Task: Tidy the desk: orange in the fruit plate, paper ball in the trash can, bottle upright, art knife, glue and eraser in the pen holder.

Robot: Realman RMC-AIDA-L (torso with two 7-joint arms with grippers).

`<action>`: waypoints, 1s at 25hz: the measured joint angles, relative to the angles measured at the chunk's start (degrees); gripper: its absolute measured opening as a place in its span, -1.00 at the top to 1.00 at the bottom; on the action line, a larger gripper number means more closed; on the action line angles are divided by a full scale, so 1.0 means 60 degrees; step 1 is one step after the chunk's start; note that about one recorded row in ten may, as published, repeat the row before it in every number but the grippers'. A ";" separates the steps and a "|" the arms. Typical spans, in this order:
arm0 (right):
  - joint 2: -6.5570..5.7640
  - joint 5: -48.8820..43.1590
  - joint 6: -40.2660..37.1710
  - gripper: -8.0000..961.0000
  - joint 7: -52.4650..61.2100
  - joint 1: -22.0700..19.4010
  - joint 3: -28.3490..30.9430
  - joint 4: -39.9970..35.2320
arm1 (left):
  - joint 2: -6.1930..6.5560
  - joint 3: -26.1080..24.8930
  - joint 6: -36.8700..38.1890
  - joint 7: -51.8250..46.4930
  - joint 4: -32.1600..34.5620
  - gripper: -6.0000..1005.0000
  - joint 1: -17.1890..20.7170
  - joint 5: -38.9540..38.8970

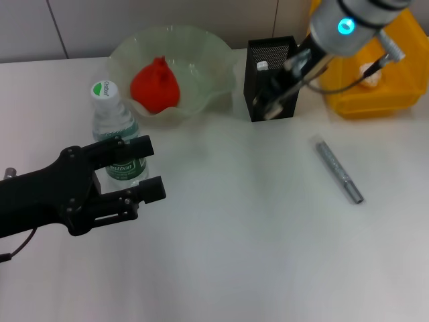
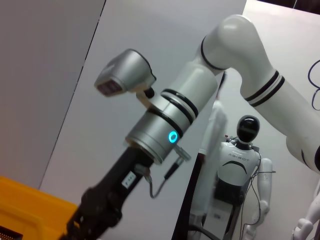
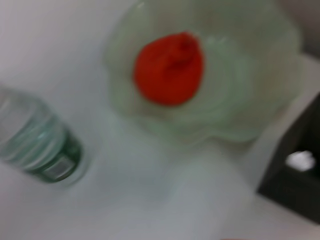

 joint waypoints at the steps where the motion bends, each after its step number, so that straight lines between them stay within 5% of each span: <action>1: -0.0004 -0.0295 0.0001 0.38 -0.0079 0.0055 0.0129 -0.0114 | -0.0001 0.0000 0.0001 -0.0002 0.0000 -0.55 -0.0003 0.0000; 17: -0.0257 -0.1548 0.1241 0.35 -0.0496 0.0301 0.0906 0.0094 | -0.0031 -0.0278 0.0171 -0.0032 0.0000 -0.55 -0.0008 -0.0008; 25: -0.0422 -0.1657 0.2846 0.33 -0.0701 0.0503 0.1153 0.1641 | -0.0033 -0.0337 0.0232 -0.0047 0.0000 -0.55 -0.0005 -0.0014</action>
